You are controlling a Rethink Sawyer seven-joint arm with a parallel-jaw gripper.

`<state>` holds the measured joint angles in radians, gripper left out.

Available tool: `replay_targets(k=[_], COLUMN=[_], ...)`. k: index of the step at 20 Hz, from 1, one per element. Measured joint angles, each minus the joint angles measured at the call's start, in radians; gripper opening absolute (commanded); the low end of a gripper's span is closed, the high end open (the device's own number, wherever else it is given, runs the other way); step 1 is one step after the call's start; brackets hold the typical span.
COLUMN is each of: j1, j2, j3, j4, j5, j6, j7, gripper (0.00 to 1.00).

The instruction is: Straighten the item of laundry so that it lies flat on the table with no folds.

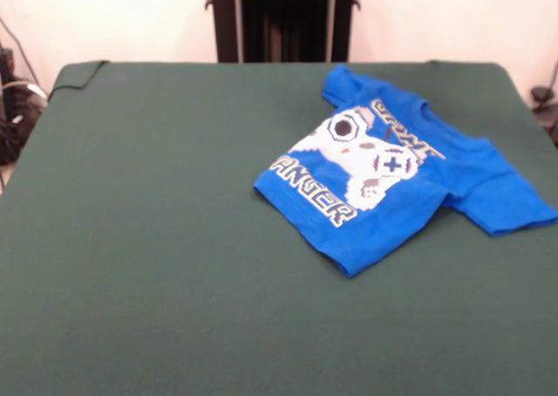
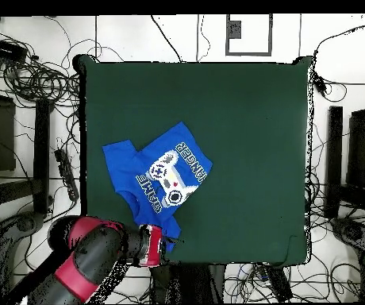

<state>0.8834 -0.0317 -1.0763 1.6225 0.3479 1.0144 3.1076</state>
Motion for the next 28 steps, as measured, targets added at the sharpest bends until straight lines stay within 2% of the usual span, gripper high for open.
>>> replay_targets(k=[7, 15, 17, 28], j1=[-0.150, -0.258, -0.285, -0.365], j2=[-0.124, -0.195, -0.205, -0.195], j3=[0.120, 0.194, 0.212, 0.229], j4=[-0.013, -0.108, -0.162, -0.402], j5=[0.072, 0.073, 0.072, 0.069], j6=[-0.182, -0.192, -0.190, -0.166], j7=[0.000, 0.000, 0.000, 0.000], gripper=[1.00, 1.00, 1.00, 1.00])
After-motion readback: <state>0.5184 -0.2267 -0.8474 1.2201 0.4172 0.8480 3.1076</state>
